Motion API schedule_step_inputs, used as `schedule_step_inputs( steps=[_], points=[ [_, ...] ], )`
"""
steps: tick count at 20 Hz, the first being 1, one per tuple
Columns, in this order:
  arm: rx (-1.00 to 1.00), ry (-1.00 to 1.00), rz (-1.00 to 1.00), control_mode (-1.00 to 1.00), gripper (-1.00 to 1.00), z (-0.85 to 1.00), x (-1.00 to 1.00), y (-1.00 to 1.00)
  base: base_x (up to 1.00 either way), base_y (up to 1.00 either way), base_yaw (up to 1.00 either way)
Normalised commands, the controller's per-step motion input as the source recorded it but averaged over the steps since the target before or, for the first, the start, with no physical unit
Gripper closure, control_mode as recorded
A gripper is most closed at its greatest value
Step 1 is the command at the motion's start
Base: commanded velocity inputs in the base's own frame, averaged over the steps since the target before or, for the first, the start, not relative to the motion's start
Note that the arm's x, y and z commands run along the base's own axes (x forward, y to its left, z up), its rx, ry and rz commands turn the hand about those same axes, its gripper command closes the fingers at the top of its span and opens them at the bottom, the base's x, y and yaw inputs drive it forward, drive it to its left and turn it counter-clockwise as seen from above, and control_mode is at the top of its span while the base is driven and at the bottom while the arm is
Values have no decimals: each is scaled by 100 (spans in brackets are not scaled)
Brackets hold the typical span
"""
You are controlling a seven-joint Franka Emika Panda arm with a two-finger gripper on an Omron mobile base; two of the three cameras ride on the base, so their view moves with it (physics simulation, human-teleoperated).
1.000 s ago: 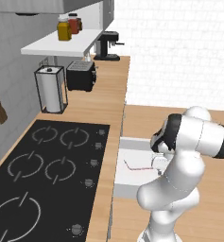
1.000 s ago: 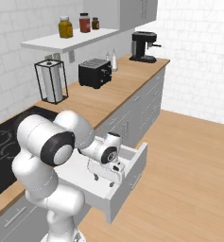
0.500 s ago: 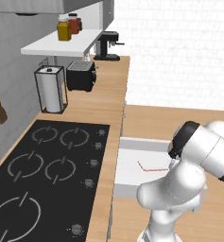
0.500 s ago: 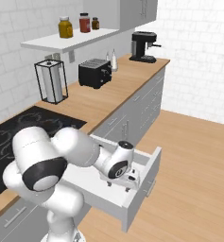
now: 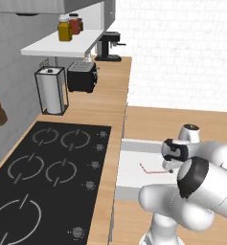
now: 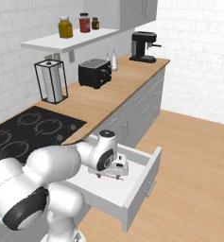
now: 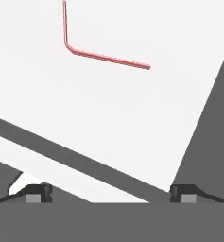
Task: Take a straw from the drawer in front and place it inside the glass cup on the dining counter.
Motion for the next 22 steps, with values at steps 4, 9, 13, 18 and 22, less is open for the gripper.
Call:
schedule_step_inputs(
  steps=[4,9,13,18,22],
  points=[
    [0,1,55,-100,-100,-8,40,3,0,0,0],
    [0,0,49,-100,-100,0,41,0,0,0,0],
    [0,6,18,-100,-100,-5,14,0,0,0,0],
    [0,6,11,-100,-100,-15,35,0,0,0,0],
    [0,0,28,-100,-100,-29,7,6,0,0,0]
  ],
)
